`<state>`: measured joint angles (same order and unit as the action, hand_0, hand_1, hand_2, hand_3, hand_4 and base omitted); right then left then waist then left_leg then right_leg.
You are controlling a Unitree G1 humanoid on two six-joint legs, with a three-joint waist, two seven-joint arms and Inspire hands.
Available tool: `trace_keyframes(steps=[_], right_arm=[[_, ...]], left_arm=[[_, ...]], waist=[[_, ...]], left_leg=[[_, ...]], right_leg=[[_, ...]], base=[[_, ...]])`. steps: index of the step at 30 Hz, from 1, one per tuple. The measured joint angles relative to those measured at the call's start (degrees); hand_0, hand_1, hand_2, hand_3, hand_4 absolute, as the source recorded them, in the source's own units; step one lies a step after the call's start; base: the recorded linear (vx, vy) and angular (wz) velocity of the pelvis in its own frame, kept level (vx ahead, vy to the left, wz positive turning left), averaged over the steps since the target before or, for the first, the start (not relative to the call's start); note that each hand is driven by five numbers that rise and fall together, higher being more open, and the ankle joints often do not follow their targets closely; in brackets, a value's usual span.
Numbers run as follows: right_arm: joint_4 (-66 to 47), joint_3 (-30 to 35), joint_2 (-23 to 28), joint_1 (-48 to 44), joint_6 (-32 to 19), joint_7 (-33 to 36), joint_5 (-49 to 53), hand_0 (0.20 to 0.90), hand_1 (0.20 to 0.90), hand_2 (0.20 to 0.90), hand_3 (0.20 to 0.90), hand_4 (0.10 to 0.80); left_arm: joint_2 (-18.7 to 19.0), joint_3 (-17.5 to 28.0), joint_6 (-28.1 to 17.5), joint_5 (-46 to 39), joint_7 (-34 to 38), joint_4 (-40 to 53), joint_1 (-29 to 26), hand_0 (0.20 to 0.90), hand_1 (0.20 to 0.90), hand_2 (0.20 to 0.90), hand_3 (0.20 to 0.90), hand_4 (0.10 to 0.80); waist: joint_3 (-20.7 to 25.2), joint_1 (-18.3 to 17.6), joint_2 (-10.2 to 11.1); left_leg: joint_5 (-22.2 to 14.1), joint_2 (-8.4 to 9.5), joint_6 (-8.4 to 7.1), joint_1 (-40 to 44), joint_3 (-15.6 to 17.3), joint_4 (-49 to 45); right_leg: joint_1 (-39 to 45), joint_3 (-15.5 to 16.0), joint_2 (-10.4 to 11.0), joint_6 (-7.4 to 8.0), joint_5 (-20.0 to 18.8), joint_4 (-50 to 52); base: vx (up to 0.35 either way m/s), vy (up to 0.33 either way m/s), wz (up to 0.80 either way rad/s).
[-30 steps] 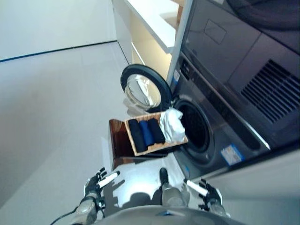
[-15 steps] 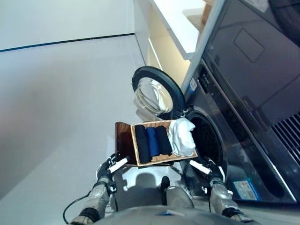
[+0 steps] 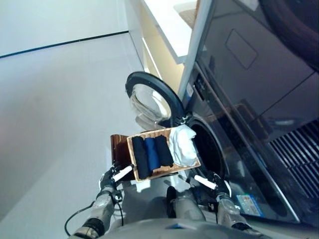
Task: Pick up the clothes and place them into the washing machine
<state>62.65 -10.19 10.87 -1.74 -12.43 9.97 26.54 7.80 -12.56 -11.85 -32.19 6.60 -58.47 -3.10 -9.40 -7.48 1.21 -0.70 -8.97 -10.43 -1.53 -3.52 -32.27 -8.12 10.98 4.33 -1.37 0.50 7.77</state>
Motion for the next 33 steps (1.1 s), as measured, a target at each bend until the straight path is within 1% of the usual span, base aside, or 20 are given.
trace_keyframes(steps=[1, 2, 3, 5, 6, 7, 9, 10, 11, 12, 13, 14, 15, 16, 18, 19, 23, 26, 29, 33], right_arm=[[0.21, 0.06, -0.53, -0.09, 0.04, 0.21, 1.03, 0.9, 0.9, 0.9, 0.9, 0.8], [0.31, 0.07, -1.02, -0.22, 0.05, 0.18, 1.58, 0.9, 0.9, 0.9, 0.9, 0.8], [0.33, 0.09, -1.25, -0.33, -0.03, 0.21, 1.63, 0.9, 0.9, 0.9, 0.9, 0.8], [0.73, 0.29, -1.0, -1.67, -0.1, 0.28, 1.87, 0.9, 0.9, 0.9, 0.9, 0.8], [1.04, 1.07, -1.11, -2.06, -0.14, 0.66, 2.48, 0.9, 0.9, 0.9, 0.9, 0.8], [1.37, 1.2, -0.76, -2.16, -0.27, 1.29, 2.49, 0.9, 0.9, 0.9, 0.9, 0.8], [1.36, 2.14, 0.75, -2.96, -0.31, 1.72, 2.46, 0.9, 0.9, 0.9, 0.9, 0.8], [1.37, 2.91, 1.71, -3.16, -0.35, 2.27, 2.47, 0.9, 0.9, 0.9, 0.9, 0.8], [1.38, 3.73, 2.93, -3.21, -0.43, 2.86, 2.51, 0.9, 0.9, 0.9, 0.9, 0.8], [1.52, 3.85, 4.32, -2.67, -0.59, 3.01, 2.69, 0.9, 0.9, 0.9, 0.9, 0.8], [1.47, 3.48, 4.19, -2.86, -0.63, 3.03, 2.81, 0.9, 0.9, 0.9, 0.9, 0.8], [1.05, 3.08, 3.7, -2.82, -0.95, 2.91, 2.87, 0.9, 0.9, 0.9, 0.9, 0.8], [1.15, 2.97, 3.35, -2.64, -1.07, 2.89, 2.9, 0.9, 0.9, 0.9, 0.9, 0.8], [1.42, 2.97, 2.56, -2.49, -1.06, 2.91, 3.1, 0.9, 0.9, 0.9, 0.9, 0.8], [1.37, 2.75, 1.19, -2.49, -1.1, 2.68, 3.1, 0.9, 0.9, 0.9, 0.9, 0.8], [1.3, 2.16, 0.7, -3.17, -0.99, 2.69, 3.09, 0.9, 0.9, 0.9, 0.9, 0.8], [1.12, 1.2, -0.21, -6.43, -0.94, 2.83, 3.06, 0.9, 0.9, 0.9, 0.9, 0.8], [1.15, 1.19, 0.0, -7.83, -0.93, 3.04, 2.97, 0.9, 0.9, 0.9, 0.9, 0.8], [1.16, 1.25, 0.37, -7.47, -0.75, 3.89, 2.93, 0.9, 0.9, 0.9, 0.9, 0.8], [1.15, 1.2, 0.34, -7.54, -0.05, 3.81, 2.63, 0.9, 0.9, 0.9, 0.9, 0.8]], left_arm=[[-0.15, -0.13, -0.01, 0.0, -0.17, -0.03, -1.08, 0.9, 0.9, 0.9, 0.9, 0.8], [-0.07, -0.38, -0.07, -0.02, -0.17, 0.0, -2.45, 0.9, 0.9, 0.9, 0.9, 0.8], [-0.04, -0.92, -0.49, -0.05, -0.02, 0.04, -2.98, 0.9, 0.9, 0.9, 0.9, 0.8], [-0.08, -1.61, -0.7, -0.08, 0.32, -0.09, -2.6, 0.9, 0.9, 0.9, 0.9, 0.8], [-0.13, -1.83, -0.66, -0.08, 0.41, -0.23, -2.47, 0.9, 0.9, 0.9, 0.9, 0.8], [-0.15, -2.04, -0.67, -0.1, 0.4, -0.41, -2.16, 0.9, 0.9, 0.9, 0.9, 0.8], [-0.34, -2.1, -0.49, -0.24, 0.42, -0.64, -1.57, 0.9, 0.9, 0.9, 0.9, 0.8], [-0.63, -2.09, -0.47, -0.26, 0.48, -0.64, -1.18, 0.9, 0.9, 0.9, 0.9, 0.8], [-1.07, -2.1, -0.32, -0.28, 0.6, -0.67, -0.94, 0.9, 0.9, 0.9, 0.9, 0.8], [-1.5, -1.99, -0.41, -0.32, 0.76, -0.47, -0.49, 0.9, 0.9, 0.9, 0.9, 0.8], [-1.02, -1.85, -0.47, -0.58, 0.94, -0.48, -0.69, 0.9, 0.9, 0.9, 0.9, 0.8], [0.11, -1.64, -0.54, -0.76, 1.01, -0.37, -1.17, 0.9, 0.9, 0.9, 0.9, 0.8], [0.85, -1.63, -0.59, -0.76, 1.01, -0.36, -1.57, 0.9, 0.9, 0.9, 0.9, 0.8], [1.96, -1.57, -0.77, -0.76, 1.01, -0.35, -1.88, 0.9, 0.9, 0.9, 0.9, 0.8], [3.43, -0.98, -1.93, -0.81, 1.2, 0.5, -3.04, 0.9, 0.9, 0.9, 0.9, 0.8], [4.24, -1.01, -2.18, -1.06, 1.5, 0.63, -3.61, 0.9, 0.9, 0.9, 0.9, 0.8], [5.32, -0.96, -2.42, -1.2, 2.7, 0.64, -5.62, 0.9, 0.9, 0.9, 0.9, 0.8], [3.91, -1.05, -2.36, -1.29, 2.61, 0.61, -4.82, 0.9, 0.9, 0.9, 0.9, 0.8], [2.24, -1.09, -2.24, -1.31, 2.52, 0.3, -3.78, 0.9, 0.9, 0.9, 0.9, 0.8], [2.2, -1.01, -2.19, -1.51, 2.54, -0.14, -2.73, 0.9, 0.9, 0.9, 0.9, 0.8]], waist=[[-0.71, 0.14, 0.97], [-1.97, 0.74, 2.58], [-2.71, 1.9, 3.35], [-3.11, 3.11, 3.52], [-3.76, 3.84, 2.92], [-4.16, 3.98, 2.32], [-5.52, 5.16, 0.62], [-5.68, 5.42, -0.53], [-5.93, 5.19, -2.25], [-5.51, 5.53, -3.73], [-5.56, 5.74, -2.87], [-5.47, 5.07, -2.2], [-5.48, 5.17, -1.72], [-5.35, 5.19, -1.09], [-5.23, 5.27, -1.03], [-5.18, 5.36, -0.95], [-5.14, 5.32, -0.96], [-4.05, 5.31, -0.99], [-3.23, 5.2, -0.6], [-2.03, 5.24, -0.09]], left_leg=[[-1.72, 0.18, 1.35, -2.01, 0.93, -0.72], [-2.54, 0.95, 2.79, -2.82, 1.99, 3.19], [-2.56, 0.92, 2.9, -3.96, 3.12, 7.76], [-1.81, 0.49, 2.67, -5.49, 3.69, 17.05], [-0.29, 0.13, 2.55, -6.38, 3.82, 21.8], [1.25, -0.4, 1.75, -7.11, 3.5, 26.79], [4.02, -0.71, 1.3, -7.48, 2.63, 33.22], [5.01, -0.14, 1.65, -7.98, 3.68, 34.35], [5.18, -0.05, 1.77, -7.78, 6.49, 34.83], [8.23, -0.25, 6.08, -7.44, 7.85, 34.45], [9.22, 1.04, 8.56, -7.1, 9.86, 33.66], [8.76, 2.64, 9.38, -6.42, 10.41, 34.0], [8.87, 3.46, 9.58, -5.72, 10.98, 34.45], [8.48, 4.99, 10.87, -5.02, 11.75, 34.53], [8.01, 6.4, 11.84, -4.69, 12.59, 34.59], [7.74, 6.85, 12.07, -4.65, 13.12, 34.63], [7.18, 7.39, 11.91, -4.62, 14.19, 34.52], [6.67, 6.81, 11.36, -5.38, 14.84, 34.4], [6.59, 6.9, 11.5, -5.96, 14.9, 34.3], [6.26, 7.27, 12.02, -6.22, 15.48, 34.48]], right_leg=[[1.55, -1.54, 0.02, -0.54, -0.01, -1.88], [3.22, -3.49, 0.25, -0.7, -0.58, -3.77], [4.13, -4.66, 0.2, -0.71, -0.78, -4.72], [5.25, -6.23, -0.4, -0.71, -0.9, -6.22], [5.93, -7.28, -0.83, -0.44, -1.03, -6.81], [6.69, -8.66, -1.48, 0.37, -1.05, -8.2], [7.47, -11.16, -1.92, 0.46, -1.15, -9.05], [8.21, -11.68, -1.85, 0.52, -1.21, -10.23], [9.86, -11.95, -1.64, 0.56, -1.2, -11.96], [9.87, -11.99, -1.69, 4.08, -1.91, -12.41], [10.39, -12.09, 0.35, 5.63, -1.69, -12.47], [10.89, -11.64, 1.76, 5.67, -1.63, -12.17], [11.4, -11.52, 2.84, 5.8, -1.64, -12.21], [11.83, -11.57, 4.24, 7.57, -1.65, -12.4], [11.81, -11.67, 5.84, 8.91, -1.63, -12.31], [11.65, -11.74, 6.59, 9.7, -1.57, -12.29], [11.39, -11.9, 7.07, 11.22, -0.58, -12.35], [9.65, -12.57, 6.76, 11.08, -0.28, -11.86], [8.77, -12.97, 6.78, 11.04, -0.26, -11.49], [7.56, -13.35, 7.23, 10.94, 0.33, -10.26]], base=[[0.158, 0.043, 0.51], [0.202, 0.076, 0.38], [0.211, 0.095, 0.09], [0.234, 0.112, -0.31], [0.271, 0.124, -0.46], [0.278, 0.129, -0.57], [0.28, 0.132, -0.85], [0.205, 0.1, -0.93], [0.179, 0.13, -0.96], [0.088, 0.125, -0.97], [0.167, 0.2, -0.74], [0.13, 0.148, -0.39], [0.123, 0.122, -0.15], [0.078, 0.092, -0.09], [0.086, 0.136, -0.07], [0.057, 0.153, -0.13], [0.031, 0.084, -0.08], [0.035, 0.069, -0.17], [0.055, 0.071, -0.07], [0.05, 0.046, -0.06]])
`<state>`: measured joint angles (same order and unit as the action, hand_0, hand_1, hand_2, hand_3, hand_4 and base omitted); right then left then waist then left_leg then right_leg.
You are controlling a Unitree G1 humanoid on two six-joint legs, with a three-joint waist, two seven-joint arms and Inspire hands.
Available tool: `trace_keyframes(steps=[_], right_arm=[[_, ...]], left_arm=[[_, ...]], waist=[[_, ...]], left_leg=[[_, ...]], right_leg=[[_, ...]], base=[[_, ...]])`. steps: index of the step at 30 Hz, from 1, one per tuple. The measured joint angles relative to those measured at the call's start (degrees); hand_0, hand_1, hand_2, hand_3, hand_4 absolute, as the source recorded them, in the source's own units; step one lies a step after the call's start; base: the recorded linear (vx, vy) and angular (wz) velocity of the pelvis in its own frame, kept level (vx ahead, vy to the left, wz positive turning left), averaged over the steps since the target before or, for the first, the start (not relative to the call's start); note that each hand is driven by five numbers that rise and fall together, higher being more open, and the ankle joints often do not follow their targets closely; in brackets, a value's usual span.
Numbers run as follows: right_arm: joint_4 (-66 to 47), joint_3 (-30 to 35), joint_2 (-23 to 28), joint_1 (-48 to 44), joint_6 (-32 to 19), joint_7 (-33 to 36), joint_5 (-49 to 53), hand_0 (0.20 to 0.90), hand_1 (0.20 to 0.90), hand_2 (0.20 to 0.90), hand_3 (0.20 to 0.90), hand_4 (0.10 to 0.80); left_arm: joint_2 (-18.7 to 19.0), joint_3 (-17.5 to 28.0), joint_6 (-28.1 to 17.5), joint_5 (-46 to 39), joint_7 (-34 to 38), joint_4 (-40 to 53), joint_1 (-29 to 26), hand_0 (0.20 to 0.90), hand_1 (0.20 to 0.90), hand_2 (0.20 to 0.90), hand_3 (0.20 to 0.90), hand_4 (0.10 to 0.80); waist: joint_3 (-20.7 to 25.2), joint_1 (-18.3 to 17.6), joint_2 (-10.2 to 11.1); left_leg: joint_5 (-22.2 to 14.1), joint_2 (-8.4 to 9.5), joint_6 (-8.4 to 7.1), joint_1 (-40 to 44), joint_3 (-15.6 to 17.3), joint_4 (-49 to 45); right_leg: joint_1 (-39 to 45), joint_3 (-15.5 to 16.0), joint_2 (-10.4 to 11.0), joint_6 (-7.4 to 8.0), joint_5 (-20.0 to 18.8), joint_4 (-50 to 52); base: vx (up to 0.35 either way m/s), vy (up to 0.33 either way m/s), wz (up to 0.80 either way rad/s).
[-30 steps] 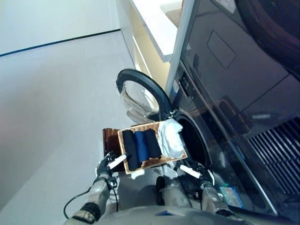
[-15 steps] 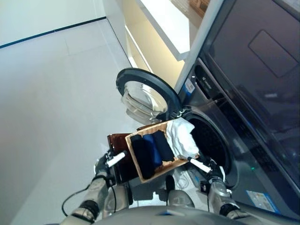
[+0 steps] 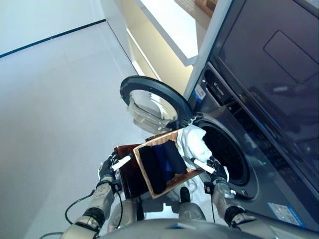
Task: Pick up the clothes and place them into the washing machine
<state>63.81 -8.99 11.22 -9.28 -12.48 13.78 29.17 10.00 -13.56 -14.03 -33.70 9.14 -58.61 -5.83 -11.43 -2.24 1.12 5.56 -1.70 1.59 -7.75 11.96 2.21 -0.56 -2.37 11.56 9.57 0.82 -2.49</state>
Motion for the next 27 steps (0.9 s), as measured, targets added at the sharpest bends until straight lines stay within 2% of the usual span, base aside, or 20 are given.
trace_keyframes(steps=[6, 13, 14, 16, 19, 21, 24, 26, 27], right_arm=[[0.0, 0.05, 0.13, 0.79, 0.06, 0.16, -0.46, 0.9, 0.9, 0.9, 0.9, 0.8], [-0.16, -0.04, 0.22, 1.43, 0.04, 0.17, -0.46, 0.9, 0.9, 0.9, 0.9, 0.8], [-0.31, -0.28, 0.17, 1.56, 0.04, 0.13, -0.46, 0.9, 0.9, 0.9, 0.9, 0.8], [-1.98, -0.54, 0.18, 1.67, 0.05, 0.06, -0.47, 0.9, 0.9, 0.9, 0.9, 0.8], [-2.18, -0.57, 0.0, 1.8, -0.02, 0.01, -0.53, 0.9, 0.9, 0.9, 0.9, 0.8], [-2.19, -0.57, -0.01, 2.36, -0.02, 0.03, -0.52, 0.9, 0.9, 0.9, 0.9, 0.8], [-2.31, -0.57, -0.16, 2.51, -0.02, -0.04, -0.54, 0.9, 0.9, 0.9, 0.9, 0.8], [-3.77, -0.61, -0.25, 1.63, -0.01, -0.1, -0.6, 0.9, 0.9, 0.9, 0.9, 0.8], [-5.04, -0.72, -0.26, 1.67, -0.04, -0.1, -0.64, 0.9, 0.9, 0.9, 0.9, 0.8]], left_arm=[[-0.04, -0.02, 0.0, -0.46, -0.02, -0.38, 1.0, 0.9, 0.9, 0.9, 0.9, 0.8], [0.05, -0.04, -0.01, -0.45, -0.15, -0.5, 1.02, 0.9, 0.9, 0.9, 0.9, 0.8], [0.2, -0.03, -0.01, -0.46, -0.11, -0.58, 0.96, 0.9, 0.9, 0.9, 0.9, 0.8], [0.43, 0.05, -0.02, -0.48, 0.06, -0.67, 0.96, 0.9, 0.9, 0.9, 0.9, 0.8], [0.81, 0.01, 0.0, -0.48, 0.03, -1.67, 0.57, 0.9, 0.9, 0.9, 0.9, 0.8], [1.02, -0.01, -0.01, -0.49, 0.03, -2.11, 0.45, 0.9, 0.9, 0.9, 0.9, 0.8], [1.22, -0.14, -0.08, -0.53, 0.12, -2.09, 0.28, 0.9, 0.9, 0.9, 0.9, 0.8], [1.87, -0.02, -0.09, -0.77, 0.46, -2.1, 0.26, 0.9, 0.9, 0.9, 0.9, 0.8], [2.34, 0.05, -0.08, -0.8, 0.83, -2.1, 0.19, 0.9, 0.9, 0.9, 0.9, 0.8]], waist=[[2.88, -0.11, -0.02], [4.84, -0.07, -0.11], [4.85, -0.19, -0.1], [4.94, 0.06, -0.5], [4.84, -0.13, -0.58], [4.65, -0.31, -0.78], [3.81, -0.31, -0.86], [1.89, -0.28, -1.12], [0.82, -0.59, -0.74]], left_leg=[[-0.77, 1.68, 1.14, 0.0, -0.4, -0.07], [-1.17, 2.87, 2.34, -1.9, 0.18, -0.44], [-1.29, 3.12, 2.52, -1.91, 0.46, -0.55], [-1.44, 2.13, 3.02, -2.34, 1.34, -0.08], [-1.4, 1.69, 3.7, -1.92, 2.38, 0.08], [-1.54, 1.65, 4.2, -1.47, 2.45, -0.1], [-1.53, 1.68, 4.34, -1.5, 2.22, -0.26], [-1.26, 1.62, 3.94, -1.73, 0.27, -0.25], [-0.56, 1.49, 2.96, -1.79, -1.28, -0.27]], right_leg=[[-0.08, 0.98, 1.66, 1.1, 0.46, 1.4], [-4.05, 1.28, 2.8, 0.73, 0.12, 4.65], [-4.53, 1.41, 2.76, 0.06, -0.38, 4.89], [-6.19, 1.93, 2.44, -2.42, -2.01, 5.69], [-8.05, 4.38, 2.38, -3.49, -2.66, 9.22], [-9.78, 4.93, 3.72, -3.93, -1.89, 14.21], [-10.7, 4.67, 8.94, -1.92, -2.54, 17.18], [-10.3, 4.69, 11.03, 1.23, -4.51, 12.9], [-9.58, 4.51, 11.26, 2.58, -5.31, 9.28]], base=[[0.076, 0.046, 0.07], [0.006, 0.057, -0.05], [-0.03, 0.065, -0.29], [0.006, 0.05, -0.34], [0.027, -0.033, -0.2], [0.033, -0.113, 0.11], [0.051, -0.173, 0.21], [0.084, -0.177, 0.03], [0.085, -0.176, 0.1]])
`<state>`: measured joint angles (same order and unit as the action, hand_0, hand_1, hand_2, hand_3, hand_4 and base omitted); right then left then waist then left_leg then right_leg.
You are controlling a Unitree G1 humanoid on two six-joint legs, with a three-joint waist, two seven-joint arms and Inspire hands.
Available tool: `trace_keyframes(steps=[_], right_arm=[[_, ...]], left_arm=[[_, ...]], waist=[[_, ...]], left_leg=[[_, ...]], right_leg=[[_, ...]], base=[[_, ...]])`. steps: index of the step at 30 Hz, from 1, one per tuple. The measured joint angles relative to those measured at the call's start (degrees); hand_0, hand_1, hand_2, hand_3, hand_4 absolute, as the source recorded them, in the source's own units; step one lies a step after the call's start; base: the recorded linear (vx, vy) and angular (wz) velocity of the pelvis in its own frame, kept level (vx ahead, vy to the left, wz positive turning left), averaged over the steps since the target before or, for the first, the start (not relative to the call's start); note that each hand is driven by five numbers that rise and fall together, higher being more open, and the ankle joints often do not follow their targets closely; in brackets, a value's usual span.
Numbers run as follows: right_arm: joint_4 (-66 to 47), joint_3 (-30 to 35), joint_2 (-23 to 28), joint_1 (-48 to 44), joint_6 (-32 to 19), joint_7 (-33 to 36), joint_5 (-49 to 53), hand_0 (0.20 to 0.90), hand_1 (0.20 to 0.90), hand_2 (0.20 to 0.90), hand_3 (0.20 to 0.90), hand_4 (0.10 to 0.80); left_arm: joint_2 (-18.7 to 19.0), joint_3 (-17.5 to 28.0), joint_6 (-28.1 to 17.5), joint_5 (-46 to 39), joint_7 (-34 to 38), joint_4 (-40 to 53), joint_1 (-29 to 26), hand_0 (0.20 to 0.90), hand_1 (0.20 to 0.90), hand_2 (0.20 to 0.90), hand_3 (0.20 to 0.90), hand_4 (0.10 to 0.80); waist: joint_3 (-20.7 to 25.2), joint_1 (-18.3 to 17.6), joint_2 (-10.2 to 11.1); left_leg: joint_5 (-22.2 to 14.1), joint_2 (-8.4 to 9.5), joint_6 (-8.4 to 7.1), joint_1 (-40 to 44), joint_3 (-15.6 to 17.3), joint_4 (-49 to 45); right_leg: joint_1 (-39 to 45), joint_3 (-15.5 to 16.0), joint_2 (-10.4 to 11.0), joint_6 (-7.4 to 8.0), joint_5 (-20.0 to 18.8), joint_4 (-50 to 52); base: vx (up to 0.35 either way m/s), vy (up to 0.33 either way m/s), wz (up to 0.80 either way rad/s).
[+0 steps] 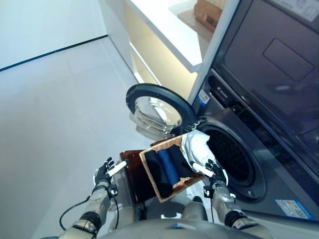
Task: Pick up the clothes and place them into the washing machine
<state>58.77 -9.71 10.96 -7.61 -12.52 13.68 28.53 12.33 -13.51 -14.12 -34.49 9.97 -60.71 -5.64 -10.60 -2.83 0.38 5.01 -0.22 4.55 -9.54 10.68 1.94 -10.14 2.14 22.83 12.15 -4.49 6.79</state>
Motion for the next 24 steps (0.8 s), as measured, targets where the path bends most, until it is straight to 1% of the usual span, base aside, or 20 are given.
trace_keyframes(steps=[1, 2, 3, 4, 5, 6, 8, 9, 11, 13, 15, 19, 22, 24], right_arm=[[-0.81, -0.46, -0.15, -0.03, 0.0, 0.03, -0.01, 0.9, 0.9, 0.9, 0.9, 0.8], [-1.05, -0.89, -0.23, -0.03, -0.01, 0.04, -0.02, 0.9, 0.9, 0.9, 0.9, 0.8], [-1.23, -1.19, -1.13, 0.17, -0.01, 0.09, -0.05, 0.9, 0.9, 0.9, 0.9, 0.8], [-1.21, -0.98, -0.44, -0.31, 0.09, 0.2, -0.07, 0.9, 0.9, 0.9, 0.9, 0.8], [-1.25, -1.13, 0.12, -0.96, 0.1, 0.25, -0.09, 0.9, 0.9, 0.9, 0.9, 0.8], [-1.62, -1.22, 0.68, -1.34, 0.13, 0.26, -0.32, 0.9, 0.9, 0.9, 0.9, 0.8], [-2.01, -1.09, 2.25, -1.51, 0.02, 0.45, -1.02, 0.9, 0.9, 0.9, 0.9, 0.8], [-2.33, -2.11, 2.99, -1.26, 0.54, -0.02, -1.11, 0.9, 0.9, 0.9, 0.9, 0.8], [-2.9, -2.0, 2.96, -0.6, 0.52, 0.39, -1.1, 0.9, 0.9, 0.9, 0.9, 0.8], [-4.61, -1.97, 3.35, 0.37, 0.44, 1.51, -2.41, 0.9, 0.9, 0.9, 0.9, 0.8], [-5.92, -1.97, 3.82, 0.12, 0.16, 1.61, -4.09, 0.9, 0.9, 0.9, 0.9, 0.8], [-9.07, -1.79, 5.72, -0.37, -0.14, 2.78, -7.71, 0.9, 0.9, 0.9, 0.9, 0.8], [-10.57, -1.64, 6.19, 0.04, -0.06, 3.15, -9.42, 0.9, 0.9, 0.9, 0.9, 0.8], [-10.89, -1.56, 7.06, 0.2, 0.0, 4.45, -13.02, 0.9, 0.9, 0.9, 0.9, 0.8]], left_arm=[[0.71, 0.16, 0.0, -0.06, 0.12, -0.02, -0.06, 0.9, 0.9, 0.9, 0.9, 0.8], [1.21, 0.43, 0.0, -0.09, 0.13, -0.01, -0.23, 0.9, 0.9, 0.9, 0.9, 0.8], [2.87, 0.73, -0.03, -0.07, 0.07, 0.03, -0.74, 0.9, 0.9, 0.9, 0.9, 0.8], [2.11, 1.33, 0.04, -0.18, 0.18, -0.15, -1.73, 0.9, 0.9, 0.9, 0.9, 0.8], [1.67, 1.33, 0.0, -0.18, 0.14, 0.04, -1.56, 0.9, 0.9, 0.9, 0.9, 0.8], [0.75, 1.46, 0.13, -0.21, 0.19, 0.02, -0.68, 0.9, 0.9, 0.9, 0.9, 0.8], [-1.13, 1.48, 0.14, -0.26, 0.05, 0.11, 0.05, 0.9, 0.9, 0.9, 0.9, 0.8], [-1.97, 1.51, 0.13, -0.47, -0.06, 0.77, 0.02, 0.9, 0.9, 0.9, 0.9, 0.8], [-3.1, 1.51, 0.1, -0.91, -0.09, 1.85, -0.33, 0.9, 0.9, 0.9, 0.9, 0.8], [-3.23, 1.54, 0.04, -0.98, -0.04, 2.6, -0.75, 0.9, 0.9, 0.9, 0.9, 0.8], [-2.69, 1.62, -0.08, -0.97, 0.04, 2.95, -1.07, 0.9, 0.9, 0.9, 0.9, 0.8], [-2.39, 1.6, -0.09, -0.91, 0.48, 3.53, -1.89, 0.9, 0.9, 0.9, 0.9, 0.8], [-2.23, 1.47, -0.08, -0.88, 0.8, 4.18, -1.88, 0.9, 0.9, 0.9, 0.9, 0.8], [-2.27, 1.26, -0.08, -0.7, 1.1, 5.08, -1.97, 0.9, 0.9, 0.9, 0.9, 0.8]], waist=[[-0.75, -0.18, 0.91], [-1.23, -0.51, 1.77], [-1.66, -1.41, 4.53], [-2.52, -2.06, 3.85], [-2.8, -2.19, 3.35], [-2.91, -2.32, 3.02], [-2.63, -2.38, 2.77], [-2.71, -2.37, 2.66], [-2.87, -2.52, 2.46], [-2.97, -2.54, 2.26], [-3.18, -2.29, 2.01], [-3.92, -2.49, 0.27], [-4.01, -2.51, 0.24], [-4.21, -2.64, 0.38]], left_leg=[[0.82, 0.02, -1.27, -0.09, -1.09, 0.0], [1.3, 0.19, -2.04, -0.2, -1.6, -0.02], [1.81, 0.72, -3.63, -0.79, -2.32, -0.17], [2.01, -1.09, -4.83, -1.24, -2.94, -0.07], [0.96, -2.78, -6.28, -2.29, -3.15, -2.19], [0.94, -4.1, -7.15, -2.01, -3.44, -3.32], [0.73, -5.75, -7.95, -1.89, -3.61, -3.42], [0.93, -5.98, -8.19, -2.05, -3.82, -3.08], [1.12, -5.9, -8.31, -2.31, -4.59, -2.56], [1.11, -5.76, -8.31, -2.84, -5.86, -2.49], [1.2, -5.62, -8.31, -3.18, -6.26, -2.2], [1.42, -4.83, -8.07, -4.48, -6.67, -1.87], [1.28, -4.13, -7.9, -4.65, -7.05, -1.88], [1.02, -3.52, -7.41, -4.63, -7.04, -1.97]], right_leg=[[1.01, 0.03, -0.18, 0.47, -0.31, -3.36], [1.92, 0.09, -0.47, 0.31, -0.21, -4.84], [3.4, 0.41, -0.98, 0.1, 1.43, -6.32], [3.55, 1.33, -1.84, 2.94, 1.81, -6.53], [3.14, 2.87, -3.16, 2.52, 1.48, -6.82], [3.64, 3.8, -4.71, 1.38, 0.04, -7.35], [3.91, 4.38, -6.5, 1.11, 0.07, -7.82], [3.92, 4.75, -6.77, 0.98, 0.07, -8.17], [4.03, 5.64, -6.88, 0.84, 0.11, -8.21], [4.86, 6.95, -6.81, 0.85, 0.28, -8.84], [4.83, 7.61, -6.76, 0.84, 0.29, -9.01], [4.79, 9.69, -5.97, 1.14, 0.5, -9.09], [4.84, 9.84, -5.48, 1.15, 0.52, -8.84], [4.64, 9.9, -4.56, 1.16, 0.52, -7.78]], base=[[0.056, -0.118, 0.18], [0.045, -0.123, 0.54], [0.012, -0.153, 0.77], [-0.002, -0.206, 0.7], [-0.024, -0.185, 0.15], [-0.022, -0.198, -0.2], [-0.022, -0.168, -0.16], [-0.017, -0.061, 0.08], [-0.021, -0.083, 0.19], [-0.043, -0.065, 0.3], [-0.039, -0.027, 0.2], [-0.006, 0.01, 0.21], [0.009, 0.053, 0.11], [-0.051, 0.06, 0.09]])
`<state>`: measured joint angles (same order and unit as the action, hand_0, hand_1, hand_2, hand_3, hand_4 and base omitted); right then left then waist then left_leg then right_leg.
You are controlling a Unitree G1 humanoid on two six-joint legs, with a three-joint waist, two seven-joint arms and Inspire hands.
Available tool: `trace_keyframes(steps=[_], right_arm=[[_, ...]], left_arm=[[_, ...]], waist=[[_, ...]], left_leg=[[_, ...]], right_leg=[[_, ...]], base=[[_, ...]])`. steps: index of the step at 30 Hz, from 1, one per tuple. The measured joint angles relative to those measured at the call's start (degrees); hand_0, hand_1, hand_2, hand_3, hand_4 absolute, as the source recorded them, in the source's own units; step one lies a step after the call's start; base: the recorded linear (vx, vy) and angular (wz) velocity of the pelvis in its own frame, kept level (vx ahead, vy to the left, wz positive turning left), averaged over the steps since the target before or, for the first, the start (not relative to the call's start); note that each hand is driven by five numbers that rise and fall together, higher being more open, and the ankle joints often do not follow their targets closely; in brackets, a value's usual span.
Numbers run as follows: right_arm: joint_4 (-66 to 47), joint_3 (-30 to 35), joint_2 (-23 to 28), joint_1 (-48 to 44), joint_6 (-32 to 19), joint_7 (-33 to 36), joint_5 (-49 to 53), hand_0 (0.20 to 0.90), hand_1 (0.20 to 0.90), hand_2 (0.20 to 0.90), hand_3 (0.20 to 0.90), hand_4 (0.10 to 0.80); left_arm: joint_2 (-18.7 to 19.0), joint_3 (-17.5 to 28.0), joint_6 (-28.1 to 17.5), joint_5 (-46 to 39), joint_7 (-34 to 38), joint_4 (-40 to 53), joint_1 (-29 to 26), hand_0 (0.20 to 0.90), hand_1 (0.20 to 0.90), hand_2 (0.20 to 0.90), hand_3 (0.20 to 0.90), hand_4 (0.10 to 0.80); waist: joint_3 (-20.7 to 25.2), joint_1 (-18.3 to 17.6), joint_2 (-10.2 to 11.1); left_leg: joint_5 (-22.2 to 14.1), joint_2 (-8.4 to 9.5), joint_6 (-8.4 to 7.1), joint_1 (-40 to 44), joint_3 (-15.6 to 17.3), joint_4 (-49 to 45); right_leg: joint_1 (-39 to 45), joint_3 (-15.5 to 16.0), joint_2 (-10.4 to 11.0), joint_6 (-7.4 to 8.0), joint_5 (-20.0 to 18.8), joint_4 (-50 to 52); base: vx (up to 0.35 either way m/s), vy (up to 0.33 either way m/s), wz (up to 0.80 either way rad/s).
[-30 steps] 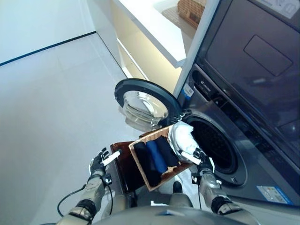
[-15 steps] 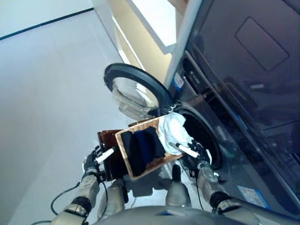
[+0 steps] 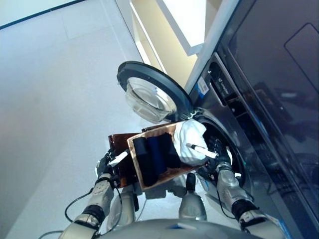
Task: Pick up the clothes and place them into the washing machine
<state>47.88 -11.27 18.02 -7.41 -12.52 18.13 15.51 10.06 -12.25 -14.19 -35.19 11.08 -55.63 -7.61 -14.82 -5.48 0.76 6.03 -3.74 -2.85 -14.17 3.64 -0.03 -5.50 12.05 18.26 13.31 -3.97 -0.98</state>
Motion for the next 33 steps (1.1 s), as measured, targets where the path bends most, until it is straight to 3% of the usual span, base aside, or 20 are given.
trace_keyframes(steps=[3, 5, 8, 13, 14, 16, 20, 23, 26, 33], right_arm=[[-2.13, -0.03, 2.24, 0.74, 0.25, 2.91, -6.34, 0.9, 0.9, 0.9, 0.9, 0.8], [-0.93, 0.06, 2.62, -1.23, 0.62, 5.0, -9.13, 0.9, 0.9, 0.9, 0.9, 0.8], [2.64, -0.36, 2.61, -5.3, 2.8, 5.79, -11.44, 0.9, 0.9, 0.9, 0.9, 0.8], [6.66, -2.18, 2.69, -9.83, 3.81, 5.62, -12.8, 0.9, 0.9, 0.9, 0.9, 0.8], [8.55, -3.28, 2.66, -11.59, 3.82, 5.49, -12.77, 0.9, 0.9, 0.9, 0.9, 0.8], [12.0, -5.16, 2.7, -15.21, 3.8, 5.51, -12.77, 0.9, 0.9, 0.9, 0.9, 0.8], [17.68, -4.76, 2.77, -18.97, 3.87, 5.55, -12.09, 0.9, 0.9, 0.9, 0.9, 0.8], [17.82, -3.73, 3.13, -19.24, 3.84, 5.55, -9.65, 0.9, 0.9, 0.9, 0.9, 0.8], [18.03, -1.86, 3.84, -19.3, 3.82, 5.54, -7.65, 0.9, 0.9, 0.9, 0.9, 0.8], [18.31, -1.62, 3.23, -19.43, 3.61, 5.35, -3.03, 0.9, 0.9, 0.9, 0.9, 0.8]], left_arm=[[0.32, -0.06, -0.11, 0.8, 0.53, 2.51, -1.39, 0.9, 0.9, 0.9, 0.9, 0.8], [2.05, -0.09, -0.83, 0.8, 1.06, 3.75, -4.01, 0.9, 0.9, 0.9, 0.9, 0.8], [4.97, 0.55, -1.34, 0.78, 1.71, 5.68, -6.06, 0.9, 0.9, 0.9, 0.9, 0.8], [5.42, 1.08, -1.39, 0.71, 2.03, 6.21, -3.89, 0.9, 0.9, 0.9, 0.9, 0.8], [5.32, 1.13, -1.34, 0.59, 2.02, 6.0, -3.47, 0.9, 0.9, 0.9, 0.9, 0.8], [4.96, 0.96, -1.36, 0.21, 1.9, 6.25, -3.06, 0.9, 0.9, 0.9, 0.9, 0.8], [3.69, -0.36, -1.31, -0.26, 1.05, 6.36, -3.06, 0.9, 0.9, 0.9, 0.9, 0.8], [3.95, -0.27, -1.29, -0.26, 0.22, 6.82, -2.79, 0.9, 0.9, 0.9, 0.9, 0.8], [4.12, -0.3, -1.28, -0.24, 0.1, 8.1, -2.84, 0.9, 0.9, 0.9, 0.9, 0.8], [5.33, -0.34, -1.28, -0.21, -0.14, 8.0, -3.25, 0.9, 0.9, 0.9, 0.9, 0.8]], waist=[[-2.08, -0.25, 0.36], [-3.52, -0.29, 1.81], [-5.27, 0.0, 2.53], [-6.34, 0.53, 2.89], [-6.67, 1.33, 2.98], [-7.02, 3.47, 3.37], [-7.33, 3.28, 2.89], [-7.36, 3.94, 2.46], [-7.91, 4.58, 1.23], [-8.04, 4.96, 0.99]], left_leg=[[-0.98, 1.08, 0.98, -0.61, -0.27, -1.86], [-2.37, 1.87, 1.34, -4.09, -0.27, -5.32], [-2.84, 1.35, 1.46, -8.77, -0.62, -9.28], [-3.01, 1.07, 1.57, -9.56, -1.02, -10.88], [-3.86, 0.88, 1.06, -10.14, -2.31, -12.14], [-5.25, 1.93, -0.43, -11.45, -8.87, -13.16], [-3.19, 2.6, -0.39, -12.57, -10.24, -10.65], [-1.69, 2.82, 0.03, -13.21, -9.58, -8.63], [-0.63, 2.44, 1.03, -13.62, -5.23, -7.97], [-0.88, 2.55, 1.34, -13.58, -4.72, -8.74]], right_leg=[[-1.16, -0.16, 1.47, -0.03, 0.19, 3.51], [-3.34, -0.58, 2.58, -0.43, 1.2, 4.93], [-5.22, -0.39, 2.15, 0.93, 1.43, 4.32], [-5.33, -0.73, 1.61, 0.98, 1.21, 3.7], [-6.04, -1.1, 1.24, 0.81, 1.1, 3.76], [-7.73, -2.88, 0.39, 0.62, 0.41, 3.13], [-6.83, -1.25, 0.55, 1.09, 0.13, 1.28], [-6.86, 0.01, 1.06, 1.18, 0.09, 0.67], [-6.3, 1.22, 1.67, 1.46, 0.26, 0.66], [-5.84, 1.3, 1.86, 0.92, 0.82, 1.16]], base=[[-0.12, -0.004, 0.11], [-0.05, -0.081, 0.16], [-0.008, -0.059, 0.14], [-0.043, -0.049, -0.02], [-0.049, -0.024, -0.39], [-0.003, -0.011, -0.33], [-0.019, 0.016, 0.34], [0.0, 0.006, 0.32], [0.012, 0.001, 0.24], [0.0, -0.027, 0.03]])
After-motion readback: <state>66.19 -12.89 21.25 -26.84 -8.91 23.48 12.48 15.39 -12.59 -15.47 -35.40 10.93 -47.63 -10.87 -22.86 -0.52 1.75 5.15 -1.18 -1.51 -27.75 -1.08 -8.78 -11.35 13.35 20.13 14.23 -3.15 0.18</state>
